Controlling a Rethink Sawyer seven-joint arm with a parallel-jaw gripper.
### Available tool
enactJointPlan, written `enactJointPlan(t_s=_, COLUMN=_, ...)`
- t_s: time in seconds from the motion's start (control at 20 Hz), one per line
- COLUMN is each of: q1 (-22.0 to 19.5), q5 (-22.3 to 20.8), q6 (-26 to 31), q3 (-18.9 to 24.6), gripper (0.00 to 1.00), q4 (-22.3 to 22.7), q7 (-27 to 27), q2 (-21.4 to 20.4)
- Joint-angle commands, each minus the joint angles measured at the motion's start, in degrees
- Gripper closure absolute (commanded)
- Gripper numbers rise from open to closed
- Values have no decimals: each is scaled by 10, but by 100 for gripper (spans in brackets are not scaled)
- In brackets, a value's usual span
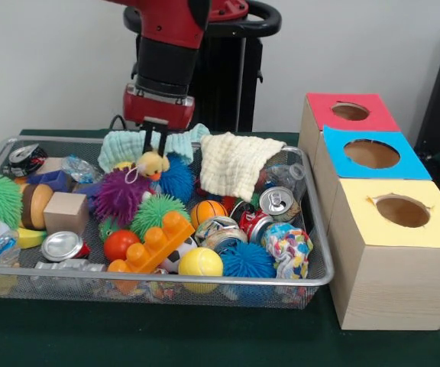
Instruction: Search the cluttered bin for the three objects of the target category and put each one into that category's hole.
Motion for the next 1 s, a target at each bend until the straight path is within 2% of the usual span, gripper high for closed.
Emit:
enactJointPlan(t_s=0.05, q1=-56, q5=-3, q6=89, q3=128, gripper=100, q4=80, q7=-31, q2=-67)
enactJointPlan(t_s=0.3, q1=-113, q5=-17, q6=81, q3=158, gripper=100, q4=111, q7=-39, q2=-107)
enactJointPlan(t_s=0.4, q1=-175, q5=-2, q6=104, q3=217, gripper=100, q4=148, q7=-64, q2=-143)
enactJointPlan(t_s=0.45, q1=-217, q5=16, q6=120, q3=261, gripper=100, q4=174, q7=-79, q2=-171)
enactJointPlan(t_s=0.55, q1=-268, q5=40, q6=138, q3=316, gripper=100, q4=207, q7=-97, q2=-207)
enactJointPlan(t_s=0.75, q1=-338, q5=85, q6=178, q3=400, gripper=100, q4=254, q7=-132, q2=-260)
enactJointPlan(t_s=1.0, q1=-391, q5=143, q6=224, q3=486, gripper=100, q4=282, q7=-151, q2=-300)
